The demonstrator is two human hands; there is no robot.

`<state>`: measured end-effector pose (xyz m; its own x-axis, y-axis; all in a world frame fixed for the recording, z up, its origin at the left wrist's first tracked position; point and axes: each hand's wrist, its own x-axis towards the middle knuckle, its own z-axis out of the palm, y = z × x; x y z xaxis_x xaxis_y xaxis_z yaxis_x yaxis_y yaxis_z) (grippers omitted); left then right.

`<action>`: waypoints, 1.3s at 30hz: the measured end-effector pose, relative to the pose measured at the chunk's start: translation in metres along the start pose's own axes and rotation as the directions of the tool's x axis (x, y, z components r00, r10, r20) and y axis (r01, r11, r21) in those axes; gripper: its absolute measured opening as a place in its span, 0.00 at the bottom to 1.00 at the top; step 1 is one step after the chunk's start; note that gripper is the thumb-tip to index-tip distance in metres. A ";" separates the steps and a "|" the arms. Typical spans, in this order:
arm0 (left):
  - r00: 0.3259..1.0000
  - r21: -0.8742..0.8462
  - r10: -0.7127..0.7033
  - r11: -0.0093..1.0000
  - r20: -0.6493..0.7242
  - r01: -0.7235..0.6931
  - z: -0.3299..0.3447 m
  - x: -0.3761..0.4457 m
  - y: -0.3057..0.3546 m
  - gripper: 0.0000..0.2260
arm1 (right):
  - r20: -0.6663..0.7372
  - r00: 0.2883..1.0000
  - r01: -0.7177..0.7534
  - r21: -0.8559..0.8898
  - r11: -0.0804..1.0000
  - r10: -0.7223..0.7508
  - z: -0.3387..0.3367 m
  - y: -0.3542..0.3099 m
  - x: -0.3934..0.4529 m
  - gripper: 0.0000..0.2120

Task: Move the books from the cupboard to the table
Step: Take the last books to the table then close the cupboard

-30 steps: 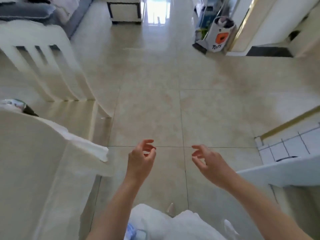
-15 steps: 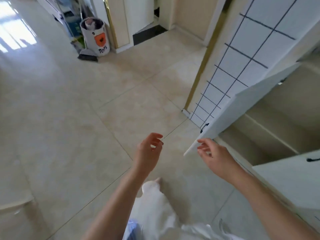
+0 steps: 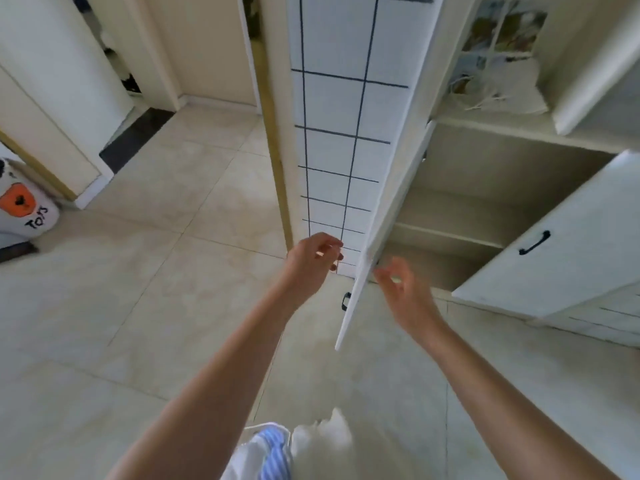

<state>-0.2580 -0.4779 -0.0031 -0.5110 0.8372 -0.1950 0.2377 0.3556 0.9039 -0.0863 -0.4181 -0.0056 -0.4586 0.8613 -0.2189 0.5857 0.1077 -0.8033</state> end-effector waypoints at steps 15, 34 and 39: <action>0.950 -0.101 -0.132 0.981 0.283 0.166 0.051 0.094 0.055 0.10 | 0.084 0.978 -0.205 0.203 0.957 0.192 0.001 -0.005 0.052 0.26; 0.986 -0.184 -0.169 0.968 0.015 0.169 0.147 0.063 0.071 0.09 | 0.298 0.938 -0.262 0.271 0.926 0.178 -0.094 0.062 0.044 0.26; 0.989 -0.111 -0.077 0.992 -0.129 0.063 0.209 0.055 0.082 0.18 | 0.392 0.896 -0.335 0.288 0.897 0.209 -0.158 0.092 0.043 0.26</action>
<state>-0.0946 -0.3159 -0.0196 -0.6300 0.7467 -0.2134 0.1119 0.3593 0.9265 0.0538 -0.2925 -0.0013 -0.5506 0.5998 -0.5806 0.4866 -0.3346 -0.8070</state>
